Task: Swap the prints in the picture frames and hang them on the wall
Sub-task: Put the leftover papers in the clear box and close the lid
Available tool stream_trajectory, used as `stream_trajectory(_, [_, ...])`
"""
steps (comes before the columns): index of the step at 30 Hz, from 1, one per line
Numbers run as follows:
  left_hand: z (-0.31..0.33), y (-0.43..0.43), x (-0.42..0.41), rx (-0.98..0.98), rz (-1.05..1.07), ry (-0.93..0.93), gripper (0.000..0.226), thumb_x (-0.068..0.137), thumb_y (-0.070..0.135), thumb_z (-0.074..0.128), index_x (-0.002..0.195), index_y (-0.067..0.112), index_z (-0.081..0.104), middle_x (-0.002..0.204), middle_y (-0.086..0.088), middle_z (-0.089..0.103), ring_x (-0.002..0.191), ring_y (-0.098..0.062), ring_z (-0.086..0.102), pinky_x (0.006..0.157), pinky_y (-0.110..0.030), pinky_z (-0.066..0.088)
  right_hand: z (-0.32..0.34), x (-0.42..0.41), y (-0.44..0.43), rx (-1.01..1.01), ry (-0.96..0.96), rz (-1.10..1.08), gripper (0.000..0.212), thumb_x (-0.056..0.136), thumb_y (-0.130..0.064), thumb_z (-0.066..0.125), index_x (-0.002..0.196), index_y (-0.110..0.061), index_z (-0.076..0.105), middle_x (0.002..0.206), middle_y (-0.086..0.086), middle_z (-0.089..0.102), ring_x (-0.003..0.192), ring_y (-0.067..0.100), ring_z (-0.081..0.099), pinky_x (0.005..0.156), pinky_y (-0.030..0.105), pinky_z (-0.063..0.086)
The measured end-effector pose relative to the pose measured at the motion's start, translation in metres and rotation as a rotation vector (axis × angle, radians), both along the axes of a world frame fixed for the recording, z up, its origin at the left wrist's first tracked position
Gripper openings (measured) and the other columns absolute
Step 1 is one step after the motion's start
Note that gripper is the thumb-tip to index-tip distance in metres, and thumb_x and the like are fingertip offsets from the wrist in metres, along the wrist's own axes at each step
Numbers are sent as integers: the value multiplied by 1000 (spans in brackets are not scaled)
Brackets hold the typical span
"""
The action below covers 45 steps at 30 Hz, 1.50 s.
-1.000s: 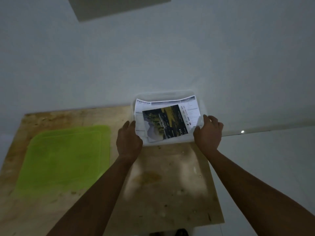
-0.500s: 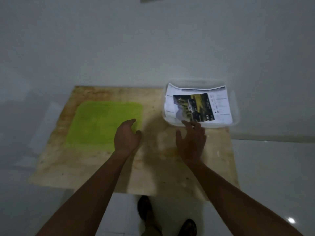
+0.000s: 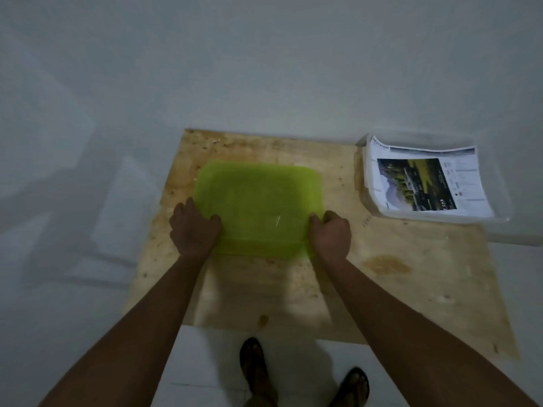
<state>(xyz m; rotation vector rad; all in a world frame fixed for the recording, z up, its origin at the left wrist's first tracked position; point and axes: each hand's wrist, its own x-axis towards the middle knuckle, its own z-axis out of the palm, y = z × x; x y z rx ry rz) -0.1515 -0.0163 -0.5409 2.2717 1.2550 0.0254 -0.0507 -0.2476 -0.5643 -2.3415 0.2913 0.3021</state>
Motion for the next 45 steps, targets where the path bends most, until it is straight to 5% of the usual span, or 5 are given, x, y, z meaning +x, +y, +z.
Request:
stream_trajectory(3, [-8, 4, -1, -53, 25, -57, 74, 78, 38, 66, 143, 13, 41, 135, -18, 54, 124, -43, 46, 96, -58, 45, -1, 1, 10, 25, 9, -70, 42, 84, -47, 58, 103, -13, 75, 95, 14, 70, 89, 36, 67, 70, 37, 55])
stream_trajectory(9, [1, 3, 2, -131, 251, -217, 71, 83, 34, 70, 144, 10, 44, 134, -19, 57, 123, -42, 50, 99, -50, 44, 16, 1, 13, 198, 37, -248, 39, 93, -25, 69, 128, -9, 65, 116, 10, 68, 107, 32, 64, 88, 35, 49])
stream_trajectory(22, [64, -150, 117, -119, 6, -384, 47, 87, 30, 67, 129, 7, 64, 125, -23, 60, 116, -42, 56, 100, -46, 46, 94, 65, -159, 189, -318, -422, 39, 87, -23, 72, 124, -10, 69, 115, 13, 71, 108, 33, 65, 90, 35, 47])
stream_trajectory(32, [59, -307, 216, -88, -15, -299, 45, 87, 34, 66, 128, 13, 65, 123, -20, 57, 116, -41, 54, 96, -50, 47, 63, 172, -324, 45, -260, -316, 51, 92, -31, 67, 136, -5, 60, 121, 25, 65, 115, 43, 59, 99, 47, 48])
stream_trajectory(45, [47, -318, 235, -106, 60, -305, 46, 92, 26, 65, 131, 3, 60, 130, -24, 60, 120, -40, 56, 99, -42, 44, 41, 220, -327, 66, -101, -175, 47, 96, -30, 65, 139, -11, 58, 128, 22, 59, 121, 41, 52, 99, 42, 40])
